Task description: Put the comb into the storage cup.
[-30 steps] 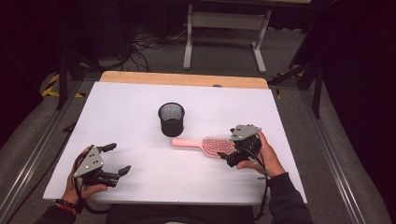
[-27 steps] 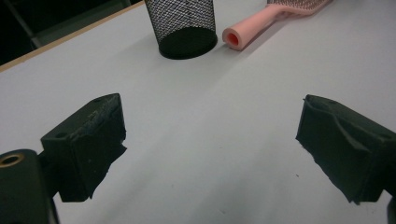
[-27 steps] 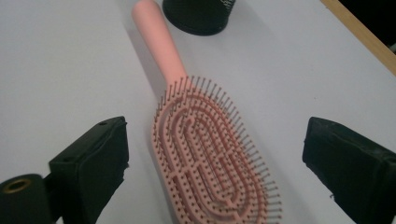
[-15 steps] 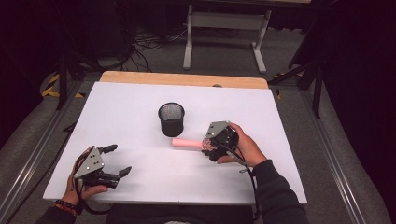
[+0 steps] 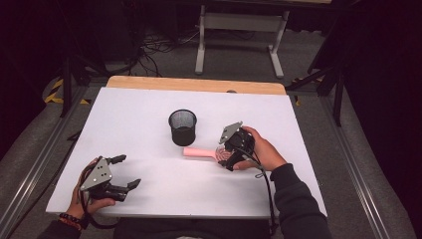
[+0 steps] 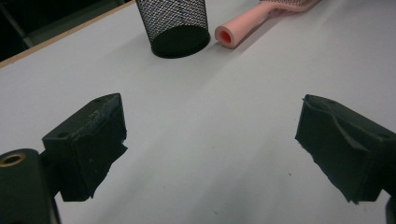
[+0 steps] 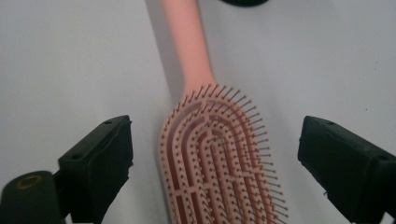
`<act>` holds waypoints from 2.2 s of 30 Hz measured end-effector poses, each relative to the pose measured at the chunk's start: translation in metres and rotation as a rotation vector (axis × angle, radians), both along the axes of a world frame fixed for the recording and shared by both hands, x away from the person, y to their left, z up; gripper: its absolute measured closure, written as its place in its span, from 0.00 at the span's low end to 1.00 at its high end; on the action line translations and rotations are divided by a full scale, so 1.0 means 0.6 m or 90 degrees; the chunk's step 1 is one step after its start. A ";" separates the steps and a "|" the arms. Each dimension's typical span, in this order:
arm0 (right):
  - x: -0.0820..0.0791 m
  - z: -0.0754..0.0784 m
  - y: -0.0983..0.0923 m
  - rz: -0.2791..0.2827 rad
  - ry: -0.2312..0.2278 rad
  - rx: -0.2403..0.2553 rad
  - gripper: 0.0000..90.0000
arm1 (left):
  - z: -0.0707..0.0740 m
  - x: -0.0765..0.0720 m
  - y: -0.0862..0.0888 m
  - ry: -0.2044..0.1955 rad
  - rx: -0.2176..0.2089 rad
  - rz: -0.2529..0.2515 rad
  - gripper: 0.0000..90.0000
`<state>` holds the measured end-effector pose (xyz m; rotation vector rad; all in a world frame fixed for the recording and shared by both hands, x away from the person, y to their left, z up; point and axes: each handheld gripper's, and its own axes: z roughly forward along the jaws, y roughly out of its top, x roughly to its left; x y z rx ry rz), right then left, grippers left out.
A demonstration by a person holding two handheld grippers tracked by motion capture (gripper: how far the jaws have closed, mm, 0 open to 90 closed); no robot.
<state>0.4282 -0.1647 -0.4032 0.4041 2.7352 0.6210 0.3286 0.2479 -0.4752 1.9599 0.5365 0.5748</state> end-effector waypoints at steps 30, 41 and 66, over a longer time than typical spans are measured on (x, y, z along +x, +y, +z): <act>0.041 -0.053 -0.020 0.064 0.101 -0.144 0.20 | -0.004 0.001 -0.007 0.009 0.021 -0.020 0.10; 0.042 -0.051 -0.022 0.109 0.088 -0.143 0.24 | -0.005 0.001 -0.011 0.012 0.025 -0.025 0.10; 0.020 -0.039 -0.028 0.129 0.040 -0.079 0.24 | 0.034 0.066 -0.145 0.027 0.143 -0.098 0.16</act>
